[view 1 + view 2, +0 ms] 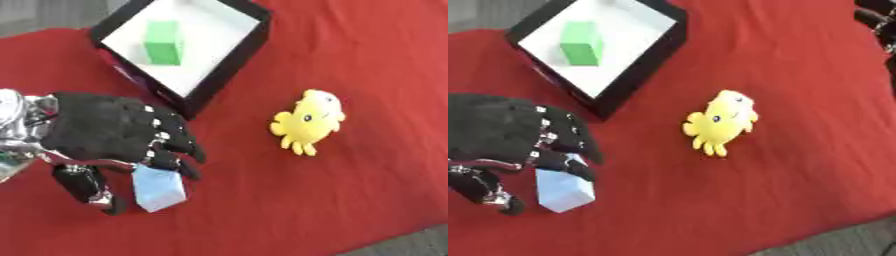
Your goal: Pick up objects on the table and place them in the box.
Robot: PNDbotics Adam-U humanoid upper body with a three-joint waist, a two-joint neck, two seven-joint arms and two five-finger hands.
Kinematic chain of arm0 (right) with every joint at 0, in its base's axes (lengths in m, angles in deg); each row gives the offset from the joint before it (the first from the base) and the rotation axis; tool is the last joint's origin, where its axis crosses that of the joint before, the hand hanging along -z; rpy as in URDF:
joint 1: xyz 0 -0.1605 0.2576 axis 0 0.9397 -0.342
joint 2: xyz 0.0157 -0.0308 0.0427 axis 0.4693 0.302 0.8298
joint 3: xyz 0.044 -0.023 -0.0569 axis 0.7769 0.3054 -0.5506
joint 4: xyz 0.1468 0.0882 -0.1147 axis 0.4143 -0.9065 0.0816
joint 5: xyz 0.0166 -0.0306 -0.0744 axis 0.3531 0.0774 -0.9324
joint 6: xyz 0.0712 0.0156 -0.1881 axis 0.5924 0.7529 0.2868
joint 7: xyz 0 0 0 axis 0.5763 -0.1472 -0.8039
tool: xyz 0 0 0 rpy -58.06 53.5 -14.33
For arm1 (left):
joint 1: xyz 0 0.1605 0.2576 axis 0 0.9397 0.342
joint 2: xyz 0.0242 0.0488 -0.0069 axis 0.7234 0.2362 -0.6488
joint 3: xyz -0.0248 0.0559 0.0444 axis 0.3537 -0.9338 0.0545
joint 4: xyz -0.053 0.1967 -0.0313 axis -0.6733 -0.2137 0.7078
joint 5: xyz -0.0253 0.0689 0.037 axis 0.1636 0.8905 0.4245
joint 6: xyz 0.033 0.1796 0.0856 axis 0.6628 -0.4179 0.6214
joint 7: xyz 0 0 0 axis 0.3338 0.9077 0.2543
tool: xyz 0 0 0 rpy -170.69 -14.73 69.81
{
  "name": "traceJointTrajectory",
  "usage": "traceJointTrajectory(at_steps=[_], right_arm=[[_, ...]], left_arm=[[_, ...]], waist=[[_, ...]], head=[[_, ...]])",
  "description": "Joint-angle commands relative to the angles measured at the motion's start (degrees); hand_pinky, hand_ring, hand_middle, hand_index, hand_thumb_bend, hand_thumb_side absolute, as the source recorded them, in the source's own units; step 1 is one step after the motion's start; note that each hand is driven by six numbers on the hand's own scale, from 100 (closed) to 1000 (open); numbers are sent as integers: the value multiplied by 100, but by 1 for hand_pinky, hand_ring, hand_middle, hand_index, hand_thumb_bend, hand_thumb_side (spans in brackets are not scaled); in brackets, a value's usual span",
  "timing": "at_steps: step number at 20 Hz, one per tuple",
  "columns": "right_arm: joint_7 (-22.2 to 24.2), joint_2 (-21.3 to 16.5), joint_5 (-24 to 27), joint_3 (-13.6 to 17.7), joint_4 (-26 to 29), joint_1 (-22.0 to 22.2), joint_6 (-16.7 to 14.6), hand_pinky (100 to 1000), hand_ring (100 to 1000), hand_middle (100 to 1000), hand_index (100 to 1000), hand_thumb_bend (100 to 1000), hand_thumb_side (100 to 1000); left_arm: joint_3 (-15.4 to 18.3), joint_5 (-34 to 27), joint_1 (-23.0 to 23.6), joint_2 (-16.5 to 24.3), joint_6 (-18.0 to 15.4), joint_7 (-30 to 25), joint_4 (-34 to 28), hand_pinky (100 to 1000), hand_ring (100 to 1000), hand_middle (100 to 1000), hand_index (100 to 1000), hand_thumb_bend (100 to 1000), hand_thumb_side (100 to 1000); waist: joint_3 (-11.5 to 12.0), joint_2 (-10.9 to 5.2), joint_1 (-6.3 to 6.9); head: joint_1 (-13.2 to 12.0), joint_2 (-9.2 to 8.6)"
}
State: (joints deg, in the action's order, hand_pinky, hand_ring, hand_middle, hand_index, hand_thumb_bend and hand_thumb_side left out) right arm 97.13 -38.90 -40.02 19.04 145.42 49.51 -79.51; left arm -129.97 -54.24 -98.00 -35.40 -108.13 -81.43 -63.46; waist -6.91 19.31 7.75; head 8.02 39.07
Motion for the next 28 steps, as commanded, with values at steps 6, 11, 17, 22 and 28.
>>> traceJointTrajectory(at_steps=[6, 11, 17, 22, 28], right_arm=[[22, -176, 76, 13, 84, -78, 2, 903, 856, 841, 959, 100, 625], [26, -164, 94, 13, 93, -93, 15, 902, 856, 841, 959, 100, 630], [30, -164, 107, 7, 101, -106, 28, 902, 856, 842, 959, 100, 631], [34, -162, 102, 4, 101, -100, 19, 901, 856, 842, 959, 100, 633], [29, -167, 114, 2, 105, -101, 20, 901, 856, 842, 959, 100, 633]], left_arm=[[-90, 219, -43, -34, -1997, -1982, 232, 859, 838, 790, 832, 758, 100], [-90, 380, -75, -164, -1997, -1982, 401, 859, 840, 789, 828, 765, 100], [-143, 597, -56, -213, -1997, -1982, 538, 841, 820, 758, 788, 693, 100], [-150, 595, -53, -236, -1997, -1982, 628, 816, 783, 699, 742, 630, 100], [-71, 138, -104, -262, -1997, -1982, 334, 762, 702, 568, 615, 655, 100]], waist=[[-34, -108, -38], [-53, -96, -42], [-69, -92, -36], [-70, -91, -37], [-68, -97, -37]], head=[[-29, -71], [-72, -70], [-81, -52], [-92, -44], [-97, -36]])
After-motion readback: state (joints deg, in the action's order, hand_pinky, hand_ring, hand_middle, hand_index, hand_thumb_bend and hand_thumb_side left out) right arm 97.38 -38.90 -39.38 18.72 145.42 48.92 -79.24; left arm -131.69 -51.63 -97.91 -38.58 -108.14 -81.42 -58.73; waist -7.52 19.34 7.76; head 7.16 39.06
